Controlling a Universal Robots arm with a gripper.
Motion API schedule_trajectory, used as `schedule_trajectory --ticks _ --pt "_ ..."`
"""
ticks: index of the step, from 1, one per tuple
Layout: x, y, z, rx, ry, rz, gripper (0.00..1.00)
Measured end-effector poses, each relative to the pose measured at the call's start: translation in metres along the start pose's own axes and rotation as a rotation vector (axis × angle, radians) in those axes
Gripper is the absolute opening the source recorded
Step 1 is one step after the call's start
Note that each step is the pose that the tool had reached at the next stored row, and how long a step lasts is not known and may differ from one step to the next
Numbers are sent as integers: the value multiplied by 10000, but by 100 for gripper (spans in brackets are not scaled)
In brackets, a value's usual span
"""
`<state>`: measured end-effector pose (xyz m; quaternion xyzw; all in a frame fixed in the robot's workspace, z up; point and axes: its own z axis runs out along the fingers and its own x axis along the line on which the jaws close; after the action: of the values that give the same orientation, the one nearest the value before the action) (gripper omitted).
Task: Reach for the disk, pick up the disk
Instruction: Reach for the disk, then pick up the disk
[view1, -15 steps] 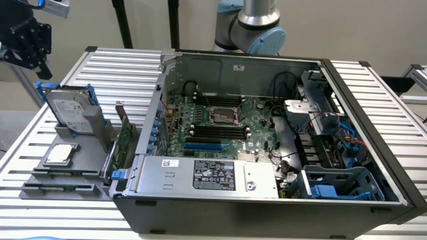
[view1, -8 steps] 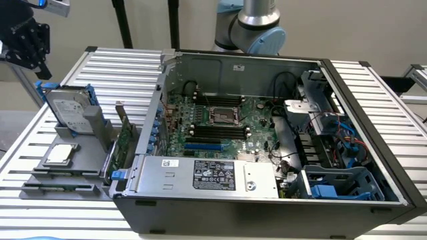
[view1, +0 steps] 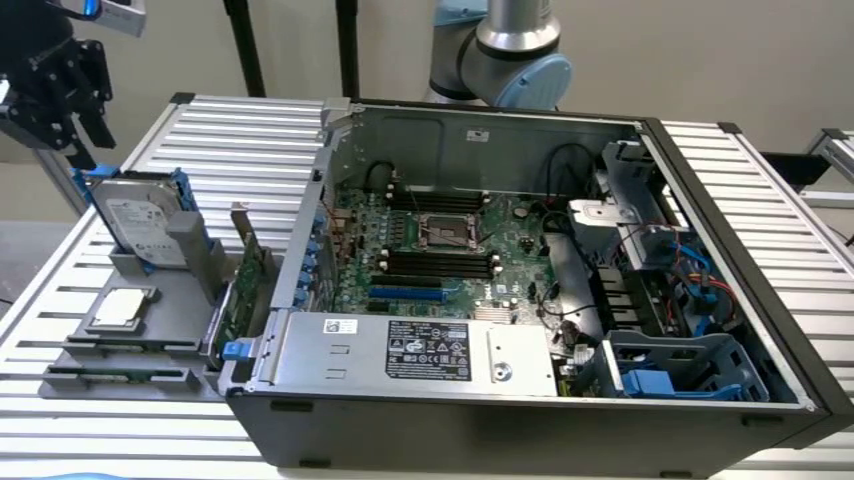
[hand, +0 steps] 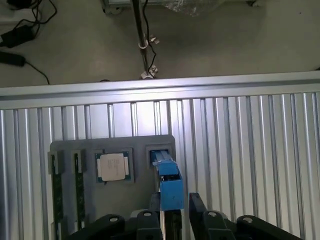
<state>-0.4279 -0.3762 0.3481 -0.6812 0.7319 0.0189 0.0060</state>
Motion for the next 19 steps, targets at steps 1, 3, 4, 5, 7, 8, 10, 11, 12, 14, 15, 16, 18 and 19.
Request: schedule_trajectory --ticks 1,3,4,5,7,8,10,11,12,14,15,16,18,19 --pt "0 -1 15 0 0 -5 42" --pt "1 -3 51 -2 3 -34 48" --pt "2 -3 68 -3 6 -57 48" --pt "3 -4 84 -4 8 -82 48" --pt "4 -4 116 -6 14 -149 48" --pt "5 -5 129 -8 20 -187 48" --pt "5 -5 156 -11 27 -258 48" --pt "6 -5 171 -14 31 -291 48" --pt "7 -6 185 -17 35 -324 48" --pt "8 -6 215 -21 41 -391 48" --pt "8 -6 232 -21 43 -430 48" --pt "9 -7 249 -22 45 -469 48" --pt "10 -7 281 -26 48 -548 48" --pt "11 -6 296 -27 48 -588 48"
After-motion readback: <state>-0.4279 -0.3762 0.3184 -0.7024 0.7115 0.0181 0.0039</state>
